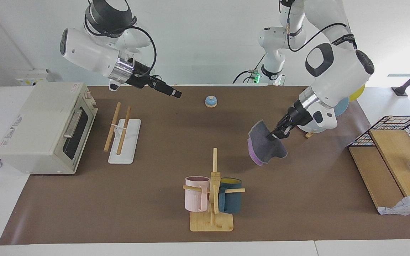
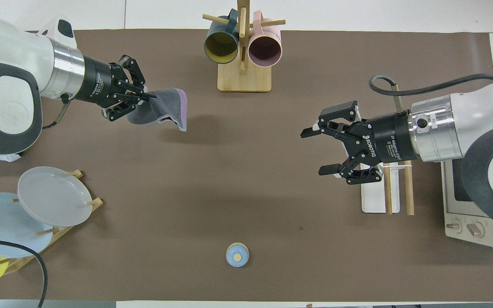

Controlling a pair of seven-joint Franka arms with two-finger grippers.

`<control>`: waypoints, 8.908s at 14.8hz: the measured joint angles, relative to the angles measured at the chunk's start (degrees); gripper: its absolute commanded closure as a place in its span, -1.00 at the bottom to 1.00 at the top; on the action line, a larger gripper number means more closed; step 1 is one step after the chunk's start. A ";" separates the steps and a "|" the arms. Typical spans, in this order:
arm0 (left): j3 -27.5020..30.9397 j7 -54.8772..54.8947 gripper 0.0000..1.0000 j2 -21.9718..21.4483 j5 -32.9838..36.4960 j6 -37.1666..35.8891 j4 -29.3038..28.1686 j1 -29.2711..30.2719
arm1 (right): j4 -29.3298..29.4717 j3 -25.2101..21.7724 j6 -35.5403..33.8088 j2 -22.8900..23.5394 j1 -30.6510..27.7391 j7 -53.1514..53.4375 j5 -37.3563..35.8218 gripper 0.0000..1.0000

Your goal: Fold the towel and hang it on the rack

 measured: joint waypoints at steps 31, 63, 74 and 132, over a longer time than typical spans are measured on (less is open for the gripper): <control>-0.08 -58.47 1.00 -23.35 -12.29 29.74 -28.57 -17.33 | 0.10 0.29 22.47 3.62 16.86 25.24 0.05 0.11; 1.73 5.67 -1.00 -24.04 -6.31 8.94 -27.97 5.31 | 1.91 -0.41 -11.79 1.30 5.66 -42.03 -37.50 1.00; 1.84 47.33 -1.00 -17.69 23.25 -8.59 -10.59 6.21 | 1.05 -0.71 -11.55 0.57 -5.84 -49.39 -38.57 1.00; 2.14 63.50 -1.00 -10.71 26.66 -19.86 -1.19 6.70 | 5.58 0.30 -10.73 -0.82 -12.06 -59.64 -54.03 -1.00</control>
